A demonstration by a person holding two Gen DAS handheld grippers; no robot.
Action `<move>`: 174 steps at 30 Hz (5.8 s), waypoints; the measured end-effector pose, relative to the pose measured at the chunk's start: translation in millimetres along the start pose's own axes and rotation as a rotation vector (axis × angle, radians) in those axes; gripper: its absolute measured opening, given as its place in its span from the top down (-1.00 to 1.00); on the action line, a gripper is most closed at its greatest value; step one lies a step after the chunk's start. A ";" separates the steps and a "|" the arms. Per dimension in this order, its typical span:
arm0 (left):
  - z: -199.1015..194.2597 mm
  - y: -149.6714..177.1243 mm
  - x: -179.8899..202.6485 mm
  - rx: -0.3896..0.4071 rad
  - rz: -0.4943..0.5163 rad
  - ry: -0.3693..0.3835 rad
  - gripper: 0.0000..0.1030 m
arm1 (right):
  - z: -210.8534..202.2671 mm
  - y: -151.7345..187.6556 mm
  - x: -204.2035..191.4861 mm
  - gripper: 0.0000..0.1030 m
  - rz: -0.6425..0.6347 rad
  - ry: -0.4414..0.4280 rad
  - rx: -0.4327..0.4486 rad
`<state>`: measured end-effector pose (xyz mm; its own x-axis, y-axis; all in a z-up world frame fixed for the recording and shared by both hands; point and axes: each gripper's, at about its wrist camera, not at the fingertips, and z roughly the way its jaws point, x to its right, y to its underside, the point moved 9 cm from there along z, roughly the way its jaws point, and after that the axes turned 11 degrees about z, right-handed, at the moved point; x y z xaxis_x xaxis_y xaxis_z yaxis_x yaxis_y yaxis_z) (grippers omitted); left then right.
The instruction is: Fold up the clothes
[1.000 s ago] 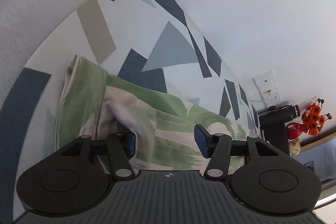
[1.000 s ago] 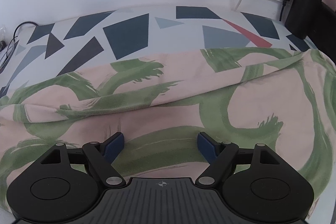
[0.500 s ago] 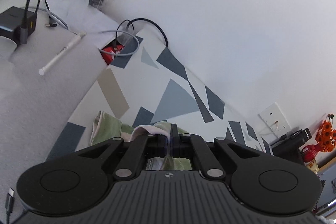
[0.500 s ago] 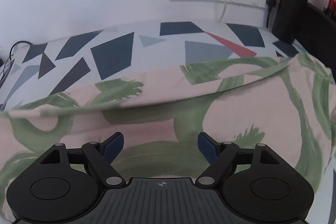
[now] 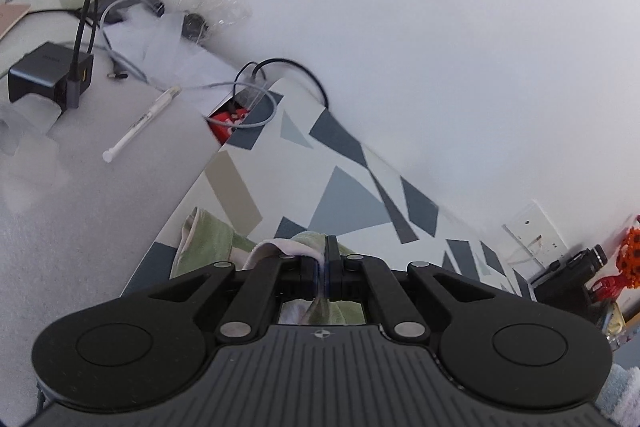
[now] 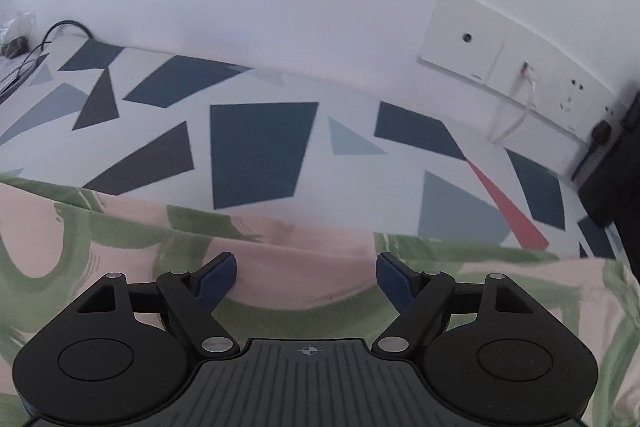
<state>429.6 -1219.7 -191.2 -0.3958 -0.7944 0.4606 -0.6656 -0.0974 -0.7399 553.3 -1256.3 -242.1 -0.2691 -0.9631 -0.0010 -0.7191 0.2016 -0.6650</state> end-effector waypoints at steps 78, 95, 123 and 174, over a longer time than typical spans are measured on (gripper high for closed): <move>-40.4 14.3 22.6 0.020 0.026 -0.021 0.94 | -11.4 -32.3 42.1 0.99 0.605 -0.029 -0.328; -46.9 14.3 26.8 0.027 0.030 -0.054 0.94 | -39.1 -28.2 51.1 1.00 0.678 -0.131 -0.208; 57.7 10.5 -44.2 -0.098 0.127 -0.275 0.93 | 27.8 -30.4 10.6 1.00 0.643 -0.069 -0.065; -16.2 84.4 -45.8 -0.187 -0.324 -0.132 0.92 | -118.1 101.2 70.4 -0.27 0.659 -0.105 -0.027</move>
<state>381.3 -1181.8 -266.7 -0.0701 -0.8117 0.5798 -0.8511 -0.2545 -0.4591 385.9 -1282.7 -221.3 -0.5951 -0.6487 -0.4744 -0.4416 0.7571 -0.4814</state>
